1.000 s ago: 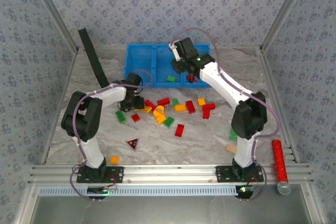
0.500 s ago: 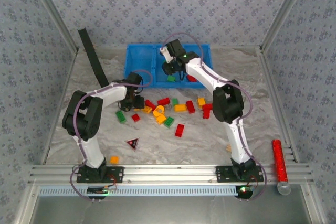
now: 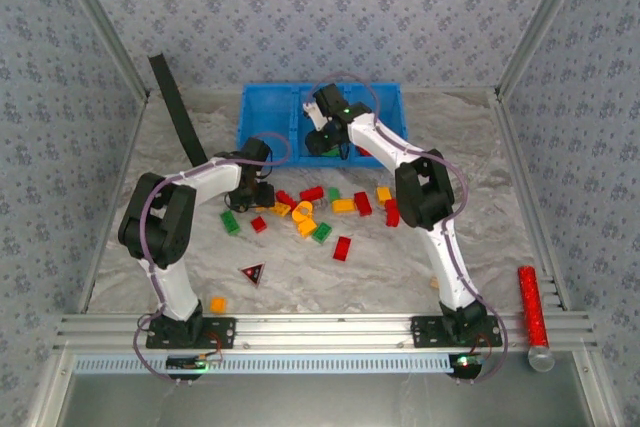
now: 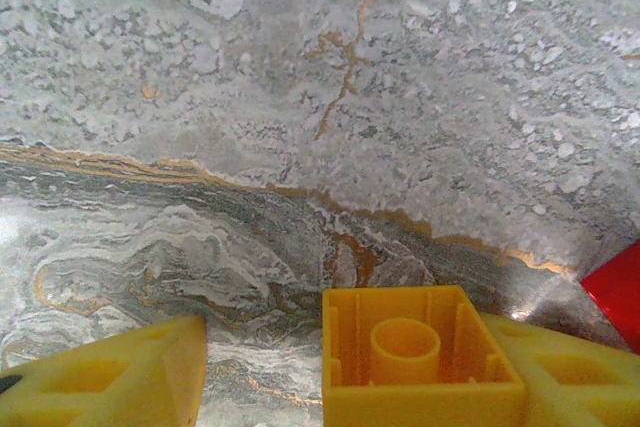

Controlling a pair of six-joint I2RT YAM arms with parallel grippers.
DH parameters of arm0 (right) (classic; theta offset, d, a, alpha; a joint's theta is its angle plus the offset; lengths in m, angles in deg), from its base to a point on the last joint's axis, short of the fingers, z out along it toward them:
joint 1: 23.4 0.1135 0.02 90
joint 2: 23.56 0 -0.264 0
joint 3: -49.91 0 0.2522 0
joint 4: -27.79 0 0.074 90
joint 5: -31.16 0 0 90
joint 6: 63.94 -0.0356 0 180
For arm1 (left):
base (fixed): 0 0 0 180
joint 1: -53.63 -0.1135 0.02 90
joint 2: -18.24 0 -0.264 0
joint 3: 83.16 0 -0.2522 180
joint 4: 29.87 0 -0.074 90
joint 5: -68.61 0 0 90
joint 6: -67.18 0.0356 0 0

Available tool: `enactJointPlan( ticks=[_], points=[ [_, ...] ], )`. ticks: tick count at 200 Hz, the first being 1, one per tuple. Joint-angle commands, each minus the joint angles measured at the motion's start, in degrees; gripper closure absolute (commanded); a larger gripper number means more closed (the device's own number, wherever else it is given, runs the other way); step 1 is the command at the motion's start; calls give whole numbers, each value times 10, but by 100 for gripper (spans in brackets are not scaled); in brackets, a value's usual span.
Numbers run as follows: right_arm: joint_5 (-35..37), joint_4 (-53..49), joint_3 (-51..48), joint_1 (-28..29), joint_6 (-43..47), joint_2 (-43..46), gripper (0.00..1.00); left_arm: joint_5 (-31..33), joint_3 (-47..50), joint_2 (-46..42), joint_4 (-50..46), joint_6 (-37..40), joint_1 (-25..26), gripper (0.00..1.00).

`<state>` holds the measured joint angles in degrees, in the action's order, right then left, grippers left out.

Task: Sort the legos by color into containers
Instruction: Place the lego in the container, then pick up the lego from the center of the table.

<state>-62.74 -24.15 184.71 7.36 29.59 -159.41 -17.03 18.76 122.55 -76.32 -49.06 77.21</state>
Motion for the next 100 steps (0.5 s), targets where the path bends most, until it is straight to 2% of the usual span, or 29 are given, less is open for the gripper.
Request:
enactJointPlan(
  ticks=[1,84,100],
  points=[
    [-8,-23,19,-5,-5,-9,45,-16,27,33,29,-7,-5,36],
    [-7,-25,-4,9,-18,94,41,-20,37,18,34,-5,-5,62],
    [-2,-34,-17,14,-23,119,41,-20,39,13,34,-3,-5,71]
  ],
)
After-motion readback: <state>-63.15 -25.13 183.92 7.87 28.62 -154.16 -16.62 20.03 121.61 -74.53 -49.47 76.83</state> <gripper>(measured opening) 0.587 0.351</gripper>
